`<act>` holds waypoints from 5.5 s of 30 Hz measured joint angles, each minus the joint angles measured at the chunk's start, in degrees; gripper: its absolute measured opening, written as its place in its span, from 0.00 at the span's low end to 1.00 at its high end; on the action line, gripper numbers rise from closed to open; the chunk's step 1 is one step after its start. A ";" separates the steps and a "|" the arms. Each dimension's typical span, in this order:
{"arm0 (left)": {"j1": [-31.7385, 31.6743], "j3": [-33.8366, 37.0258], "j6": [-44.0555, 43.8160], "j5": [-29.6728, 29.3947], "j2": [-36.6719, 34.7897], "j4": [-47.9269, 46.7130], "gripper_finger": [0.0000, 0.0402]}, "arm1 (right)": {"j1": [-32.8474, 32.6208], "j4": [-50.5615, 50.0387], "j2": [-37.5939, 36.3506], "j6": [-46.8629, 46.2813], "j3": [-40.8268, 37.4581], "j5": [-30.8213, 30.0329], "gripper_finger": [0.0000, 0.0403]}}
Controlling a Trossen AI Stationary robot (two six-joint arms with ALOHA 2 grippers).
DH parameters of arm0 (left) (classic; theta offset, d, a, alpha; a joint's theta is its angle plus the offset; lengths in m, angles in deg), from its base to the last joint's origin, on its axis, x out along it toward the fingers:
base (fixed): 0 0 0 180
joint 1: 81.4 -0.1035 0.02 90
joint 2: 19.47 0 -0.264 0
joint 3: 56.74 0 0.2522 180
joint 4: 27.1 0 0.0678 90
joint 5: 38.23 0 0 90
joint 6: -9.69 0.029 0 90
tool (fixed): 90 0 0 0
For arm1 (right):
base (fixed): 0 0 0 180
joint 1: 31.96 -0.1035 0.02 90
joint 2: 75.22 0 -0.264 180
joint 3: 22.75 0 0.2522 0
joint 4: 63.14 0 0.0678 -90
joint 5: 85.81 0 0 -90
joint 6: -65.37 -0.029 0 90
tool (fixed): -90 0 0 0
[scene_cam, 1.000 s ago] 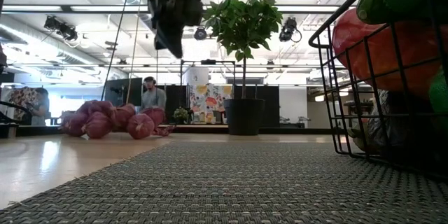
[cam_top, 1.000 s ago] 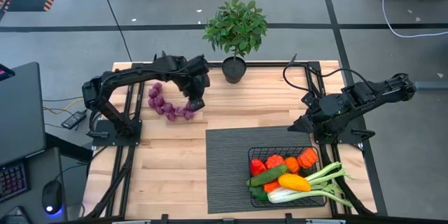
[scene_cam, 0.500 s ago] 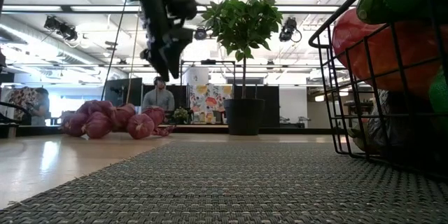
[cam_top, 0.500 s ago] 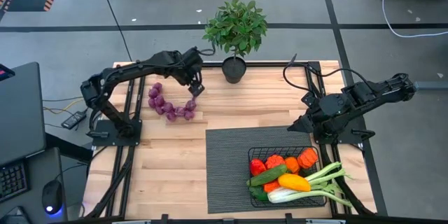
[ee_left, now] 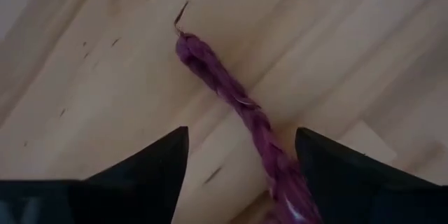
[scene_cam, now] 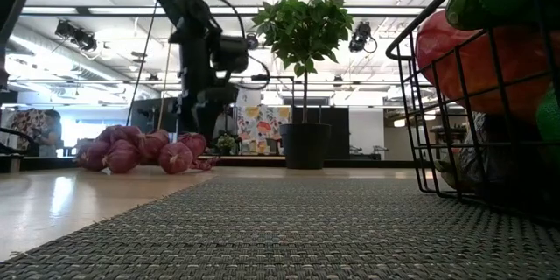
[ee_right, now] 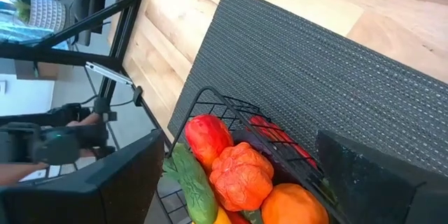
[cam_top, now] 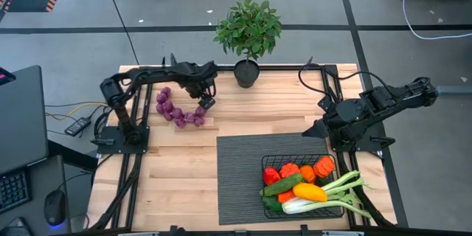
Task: Build produce basket
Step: Put the purple garlic into the black wire basket
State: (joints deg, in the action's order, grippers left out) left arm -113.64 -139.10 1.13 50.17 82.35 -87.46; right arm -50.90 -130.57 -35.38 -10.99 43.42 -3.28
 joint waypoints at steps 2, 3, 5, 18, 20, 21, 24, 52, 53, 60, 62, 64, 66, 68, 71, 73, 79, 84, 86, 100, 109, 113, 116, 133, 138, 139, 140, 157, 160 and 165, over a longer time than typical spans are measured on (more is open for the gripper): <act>-0.19 0.00 -0.88 -0.12 1.50 0.41 0.65 | 0.00 -0.02 0.00 -0.02 -0.01 -0.19 0.93; -0.30 0.00 -1.81 -0.07 2.24 0.68 0.64 | 0.00 -0.02 0.00 -0.20 -0.01 -0.38 0.93; -0.36 0.00 -3.33 0.28 4.03 0.38 0.62 | 0.00 -0.04 0.00 -0.83 0.00 -0.82 0.93; 3.71 -0.05 -2.37 3.86 8.20 -1.24 0.15 | 0.00 0.48 0.55 -2.70 -0.01 -8.82 0.93; 4.38 -0.26 -2.25 4.82 8.07 -2.32 0.06 | 0.00 0.64 0.64 -2.14 -0.02 -9.42 0.93; 4.65 -0.65 -2.09 5.50 8.07 -3.38 0.05 | 0.00 0.77 0.68 -1.79 -0.02 -9.42 0.93; 5.61 -2.45 -1.29 6.03 8.05 -6.13 0.07 | 0.00 0.90 0.90 -1.38 -0.02 -9.42 0.93; 31.22 -46.45 -21.00 5.69 7.89 -18.75 0.05 | 0.00 12.50 -1.16 12.99 -0.02 -18.45 0.93; 32.55 -46.68 -22.10 5.71 7.81 -17.27 0.05 | 0.00 12.48 -1.14 13.10 -0.02 -17.90 0.93; 39.49 -47.93 -27.28 5.44 7.85 -6.37 0.05 | -0.13 18.29 -2.23 14.24 -0.02 -14.76 0.93; 40.70 -47.89 -28.95 5.41 7.88 -2.81 0.05 | -0.13 20.47 -2.72 15.82 -0.02 -14.76 0.93; 41.53 -47.89 -31.19 5.42 7.88 1.40 0.05 | -0.13 21.24 -3.12 16.66 -0.02 -15.16 0.93; 42.06 -47.89 -32.79 5.33 7.88 5.37 0.05 | -0.12 21.04 -3.41 17.03 -0.02 -15.23 0.93; 42.44 -47.87 -33.14 5.27 7.88 9.38 0.05 | -0.11 21.04 -3.50 17.93 -0.02 -15.19 0.93; 42.78 -49.47 -32.19 5.30 7.95 12.20 0.05 | -0.13 21.02 -3.48 19.76 -0.02 -14.51 0.93; 43.05 -51.92 -29.27 5.31 7.95 12.74 0.05 | -0.12 21.01 -3.50 20.87 -0.02 -14.40 0.93; 43.02 -56.79 -24.44 4.68 7.90 15.88 0.05 | -0.12 21.04 -4.41 22.25 -0.02 -14.32 0.93; 43.43 -56.65 -22.99 4.64 7.99 24.73 0.05 | -0.11 21.26 -5.42 22.46 -0.02 -14.40 0.93; 43.48 -56.65 -20.94 5.25 8.28 26.98 0.05 | -0.11 22.05 -5.42 23.12 -0.02 -14.25 0.92; 38.50 -56.61 -21.19 12.81 8.53 34.59 0.05 | -0.17 37.68 2.07 41.39 0.04 -10.79 0.92; 37.43 -56.61 -27.36 16.33 8.46 46.66 0.05 | -0.16 38.47 8.65 49.41 0.02 -5.75 0.92; 37.69 -56.61 -30.76 15.04 8.47 46.26 0.05 | -0.17 39.14 9.70 55.30 0.02 -3.70 0.92; 38.57 -56.61 -31.28 10.57 8.47 46.42 0.05 | -0.17 39.50 9.84 60.41 0.02 -2.04 0.92; 45.17 -56.59 -34.17 -8.83 18.98 60.28 0.08 | 0.04 26.01 -3.16 69.63 0.00 -5.57 0.92; 46.02 -56.57 -32.50 -11.49 23.24 67.95 0.08 | 0.04 22.01 -9.20 69.05 0.00 -10.51 0.92; 46.04 -56.57 -32.65 -11.44 24.26 70.79 0.08 | 0.04 21.90 -10.24 69.04 0.00 -11.40 0.92; 46.02 -56.57 -33.04 -11.45 25.52 74.35 0.08 | 0.04 21.61 -11.34 68.96 0.02 -12.32 0.92; 46.11 -56.63 -40.95 -9.97 33.34 74.94 0.15 | 0.05 12.99 -15.50 64.82 0.02 -17.10 0.92; 46.56 -56.57 -43.05 -9.88 33.40 67.08 0.17 | 0.04 12.68 -15.50 64.30 0.02 -18.26 0.92; 46.64 -56.63 -44.62 -9.83 33.32 53.02 0.23 | 0.04 12.39 -15.48 64.30 0.02 -18.54 0.92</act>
State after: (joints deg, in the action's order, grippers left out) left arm -67.00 -195.73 -43.49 40.34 115.66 -34.44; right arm -50.86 -118.18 -50.86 53.32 43.44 -21.82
